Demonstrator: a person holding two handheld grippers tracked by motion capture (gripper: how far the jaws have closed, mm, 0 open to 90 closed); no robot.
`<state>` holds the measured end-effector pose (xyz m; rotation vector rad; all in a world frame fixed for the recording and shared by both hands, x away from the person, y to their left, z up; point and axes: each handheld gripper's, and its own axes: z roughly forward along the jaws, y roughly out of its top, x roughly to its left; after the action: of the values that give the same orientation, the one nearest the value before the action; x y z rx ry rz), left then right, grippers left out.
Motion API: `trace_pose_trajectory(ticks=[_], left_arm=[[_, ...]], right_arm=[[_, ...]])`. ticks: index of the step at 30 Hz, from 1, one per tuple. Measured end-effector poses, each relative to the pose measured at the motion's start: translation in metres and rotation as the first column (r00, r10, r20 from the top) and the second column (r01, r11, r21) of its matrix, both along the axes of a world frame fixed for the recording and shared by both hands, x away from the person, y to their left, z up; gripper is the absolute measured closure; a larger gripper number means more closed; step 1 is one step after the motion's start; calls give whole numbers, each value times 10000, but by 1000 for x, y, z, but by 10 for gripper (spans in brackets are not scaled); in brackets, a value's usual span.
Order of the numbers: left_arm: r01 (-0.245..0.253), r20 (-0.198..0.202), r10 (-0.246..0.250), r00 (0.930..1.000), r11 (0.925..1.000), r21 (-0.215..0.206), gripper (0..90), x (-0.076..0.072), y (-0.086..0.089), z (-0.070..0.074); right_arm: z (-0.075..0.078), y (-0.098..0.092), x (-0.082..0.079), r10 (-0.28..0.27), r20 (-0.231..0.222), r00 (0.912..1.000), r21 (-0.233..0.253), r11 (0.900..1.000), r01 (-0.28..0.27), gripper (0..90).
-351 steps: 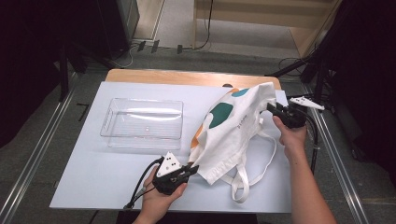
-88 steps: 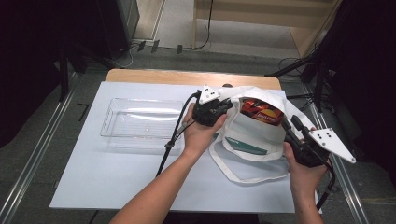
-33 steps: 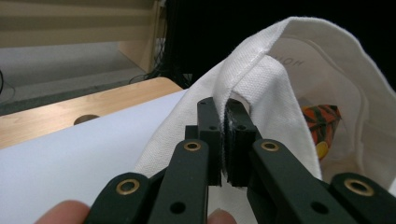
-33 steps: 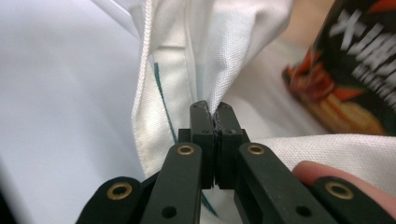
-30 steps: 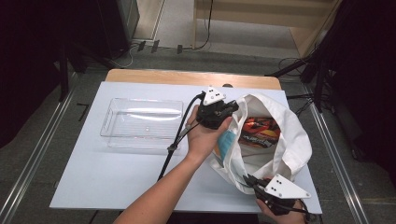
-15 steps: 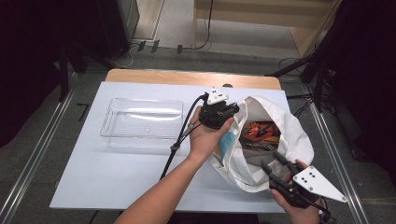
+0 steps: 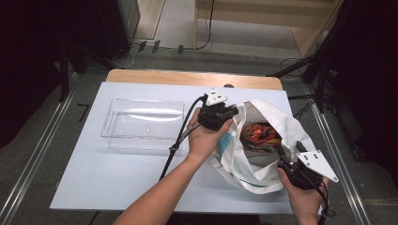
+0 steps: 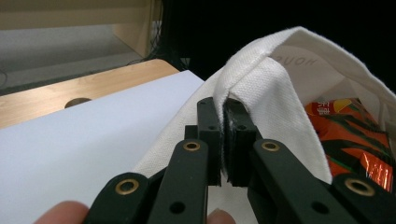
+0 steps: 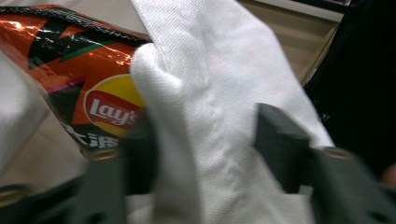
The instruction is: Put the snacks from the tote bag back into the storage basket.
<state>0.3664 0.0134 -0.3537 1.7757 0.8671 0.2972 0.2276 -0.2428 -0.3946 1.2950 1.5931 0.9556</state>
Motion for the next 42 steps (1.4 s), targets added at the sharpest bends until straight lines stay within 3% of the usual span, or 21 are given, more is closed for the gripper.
trace_pose_trajectory(ticks=[1,2,3,5,11,15,25,29,35,38,41,42], left_arm=[[0,0,0,10000,10000,0,882,0,0,0],[-3,-38,3,10000,10000,0,882,0,0,-1],[7,-47,-7,10000,10000,1,882,0,0,-2],[17,-86,-16,10000,10000,63,881,0,0,-5],[48,-575,-31,9983,9996,286,877,6,-2,-18],[63,-1037,13,9946,9973,729,877,11,-8,-33],[133,-1929,149,9811,9895,1441,869,19,-15,-65],[-43,-1820,386,9825,9826,1855,862,18,-18,-78],[-280,-1870,680,9800,9776,2086,864,18,-16,-92],[-478,-1809,926,9791,9702,2376,865,19,-16,-95],[-688,-1828,1148,9764,9682,2407,867,20,-15,-98],[-765,-1897,1241,9740,9678,2399,867,20,-14,-99]], right_arm=[[0,0,0,0,0,10000,0,10000,0,565],[3,-5,-2,426,1,9991,23,9991,-426,767],[4,-8,-3,529,72,9986,-2,9986,-529,832],[9,-15,-4,775,132,9969,328,9964,-779,873],[27,-33,3,857,402,9955,828,9926,-888,869],[35,-42,16,653,113,9978,938,9934,-661,824],[26,-65,49,386,-484,9981,1839,9825,-291,791],[19,-63,57,494,-709,9963,1887,9814,-352,830],[11,-52,64,971,-999,9902,1919,9784,-766,863],[7,-51,68,1240,-1226,9847,2287,9690,-935,865],[3,-49,71,1731,-1311,9761,2635,9553,-1340,865],[3,-49,71,1731,-1311,9761,2635,9553,-1340,865]])
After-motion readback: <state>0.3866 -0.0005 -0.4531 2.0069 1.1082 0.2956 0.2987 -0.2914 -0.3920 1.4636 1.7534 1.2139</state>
